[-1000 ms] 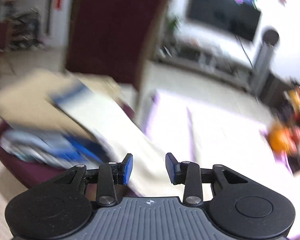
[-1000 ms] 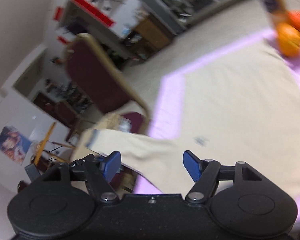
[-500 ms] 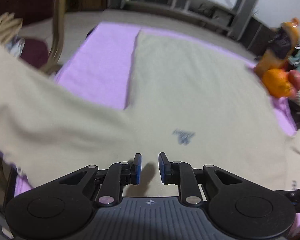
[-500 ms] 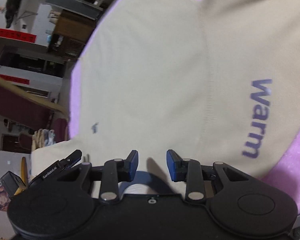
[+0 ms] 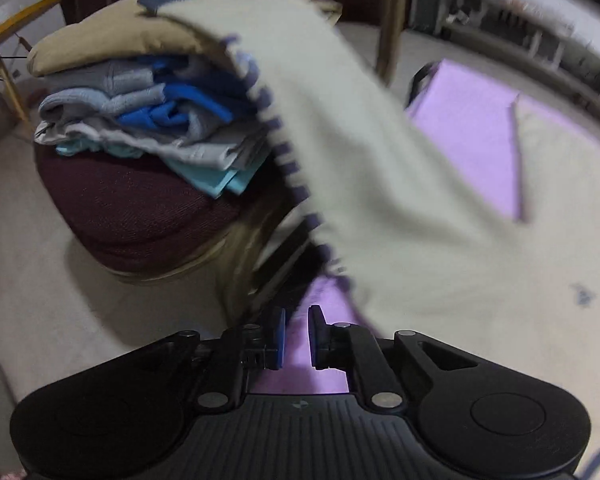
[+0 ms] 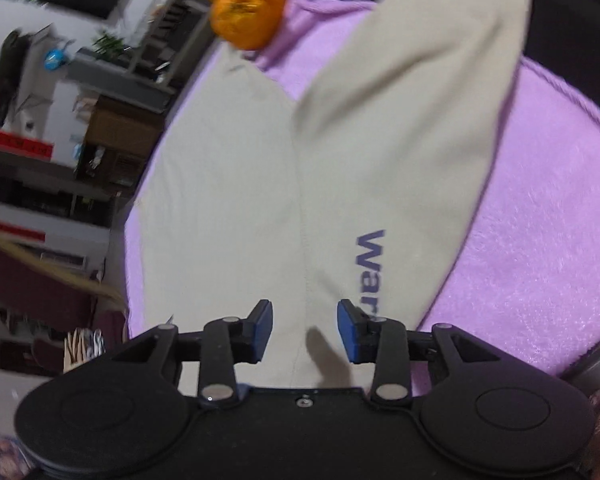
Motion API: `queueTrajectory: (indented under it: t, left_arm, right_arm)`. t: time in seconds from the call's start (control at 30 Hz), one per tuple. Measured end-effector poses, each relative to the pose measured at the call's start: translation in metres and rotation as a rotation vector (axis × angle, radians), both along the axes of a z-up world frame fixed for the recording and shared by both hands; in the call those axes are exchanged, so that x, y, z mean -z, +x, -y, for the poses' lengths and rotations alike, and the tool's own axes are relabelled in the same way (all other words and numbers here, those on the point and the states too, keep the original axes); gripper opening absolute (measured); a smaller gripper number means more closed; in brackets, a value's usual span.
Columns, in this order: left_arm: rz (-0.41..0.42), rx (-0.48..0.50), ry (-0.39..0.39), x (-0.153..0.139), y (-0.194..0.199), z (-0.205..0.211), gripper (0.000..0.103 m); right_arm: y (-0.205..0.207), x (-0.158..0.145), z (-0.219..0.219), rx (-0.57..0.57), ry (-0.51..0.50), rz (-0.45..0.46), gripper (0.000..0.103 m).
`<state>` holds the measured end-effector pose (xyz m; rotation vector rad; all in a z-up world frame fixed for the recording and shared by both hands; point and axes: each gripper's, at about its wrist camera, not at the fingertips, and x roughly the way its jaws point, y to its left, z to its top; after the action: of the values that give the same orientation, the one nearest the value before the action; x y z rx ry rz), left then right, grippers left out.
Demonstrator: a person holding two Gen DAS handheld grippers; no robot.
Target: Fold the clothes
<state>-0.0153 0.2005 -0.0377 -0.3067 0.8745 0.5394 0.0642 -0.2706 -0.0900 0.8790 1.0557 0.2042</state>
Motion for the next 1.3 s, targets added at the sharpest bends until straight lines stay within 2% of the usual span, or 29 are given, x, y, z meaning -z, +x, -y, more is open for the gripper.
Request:
queueTrajectory:
  t: [0.07,0.17,0.3,0.4,0.43,0.5,0.53,0.6,0.67,0.73,0.8,0.87,1.0,1.07,1.17,1.23,1.3]
  left_arm:
    - [0.042,0.094,-0.054,-0.004,0.0,0.019,0.02]
    - [0.045,0.244,-0.096,0.001,0.016,0.051,0.019]
    - [-0.056,0.416,-0.198,0.025,0.035,0.076,0.02]
    - [-0.141,0.437,-0.091,0.024,0.02,0.078,0.024]
    - [-0.169,0.442,-0.052,0.023,0.014,0.079,0.024]
    - [-0.193,0.398,-0.003,0.023,0.004,0.064,0.026]
    - [-0.201,0.362,0.017,0.022,-0.004,0.06,0.028]
    - [-0.197,0.288,0.046,0.018,-0.016,0.052,0.017]
    - [-0.129,0.283,0.014,0.009,-0.019,0.05,0.015]
    - [-0.058,0.281,-0.02,0.0,-0.023,0.049,0.015]
    - [-0.011,0.333,-0.061,0.001,-0.007,0.06,0.015]
    - [0.001,0.407,-0.087,0.003,0.002,0.082,0.016]
    - [-0.067,0.52,-0.089,0.024,0.026,0.119,0.018]
    - [-0.119,0.528,-0.065,0.038,0.034,0.119,0.027]
    - [-0.162,0.505,-0.044,0.045,0.033,0.11,0.027]
    - [-0.159,0.476,-0.052,0.044,0.026,0.101,0.027]
    - [-0.167,0.432,-0.027,0.042,0.02,0.094,0.027]
  right_arm:
    - [-0.003,-0.004,-0.008,-0.055,-0.003,0.039,0.036]
    - [0.001,0.004,-0.02,-0.132,0.021,0.043,0.032]
    - [0.014,0.025,-0.032,-0.208,0.093,-0.027,0.032]
    - [0.016,0.034,-0.015,-0.196,0.116,-0.09,0.016]
    - [0.014,0.035,-0.003,-0.168,0.122,-0.108,0.014]
    - [0.001,0.033,0.025,-0.093,0.07,-0.114,0.007]
    - [-0.006,0.03,0.036,-0.057,0.042,-0.112,0.007]
    - [-0.015,0.022,0.051,-0.001,-0.009,-0.095,0.012]
    - [-0.022,0.012,0.053,0.015,-0.053,-0.048,0.021]
    - [-0.023,0.004,0.045,-0.003,-0.062,0.009,0.023]
    - [-0.023,-0.001,0.031,-0.041,-0.052,0.057,0.023]
    - [-0.019,-0.002,0.01,-0.108,-0.03,0.083,0.023]
    - [-0.009,0.004,-0.031,-0.25,0.042,0.075,0.023]
    - [-0.004,0.014,-0.042,-0.301,0.032,0.014,0.023]
    - [-0.008,0.023,-0.03,-0.295,0.026,-0.056,0.002]
    - [-0.014,0.025,-0.016,-0.272,0.014,-0.088,0.0]
    - [-0.021,0.019,0.001,-0.224,-0.035,-0.091,0.001]
